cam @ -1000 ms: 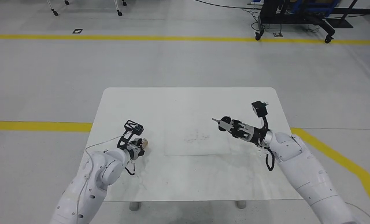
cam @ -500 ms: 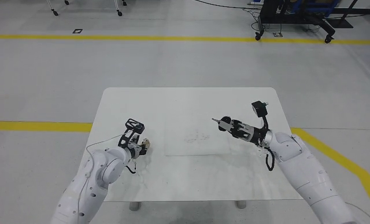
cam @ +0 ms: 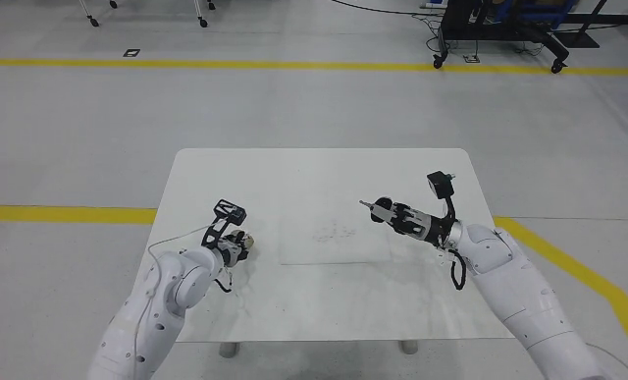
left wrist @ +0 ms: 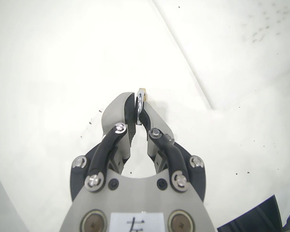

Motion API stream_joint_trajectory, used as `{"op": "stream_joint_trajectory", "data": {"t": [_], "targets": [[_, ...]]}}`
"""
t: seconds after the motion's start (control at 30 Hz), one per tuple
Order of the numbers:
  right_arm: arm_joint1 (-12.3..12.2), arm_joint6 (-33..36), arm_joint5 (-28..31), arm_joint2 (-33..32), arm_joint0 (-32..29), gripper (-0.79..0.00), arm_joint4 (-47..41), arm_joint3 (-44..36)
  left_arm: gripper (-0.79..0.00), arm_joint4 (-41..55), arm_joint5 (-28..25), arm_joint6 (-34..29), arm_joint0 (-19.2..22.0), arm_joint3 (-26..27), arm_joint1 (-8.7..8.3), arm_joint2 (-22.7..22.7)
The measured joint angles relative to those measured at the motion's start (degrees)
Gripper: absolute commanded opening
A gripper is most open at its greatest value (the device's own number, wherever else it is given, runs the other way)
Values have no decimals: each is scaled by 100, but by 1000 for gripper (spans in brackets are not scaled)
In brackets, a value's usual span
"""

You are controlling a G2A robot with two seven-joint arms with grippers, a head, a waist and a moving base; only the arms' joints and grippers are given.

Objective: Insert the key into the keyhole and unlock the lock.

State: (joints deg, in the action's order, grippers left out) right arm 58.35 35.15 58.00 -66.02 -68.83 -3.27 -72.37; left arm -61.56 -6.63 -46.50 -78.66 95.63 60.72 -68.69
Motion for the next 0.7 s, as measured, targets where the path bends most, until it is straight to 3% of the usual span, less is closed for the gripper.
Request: {"op": "stream_joint_trajectory", "data": {"t": [0.7], "targets": [[0,0,0,0,0,-785,0,0,-785,-144,-135,562,210,-406,67,105]]}}
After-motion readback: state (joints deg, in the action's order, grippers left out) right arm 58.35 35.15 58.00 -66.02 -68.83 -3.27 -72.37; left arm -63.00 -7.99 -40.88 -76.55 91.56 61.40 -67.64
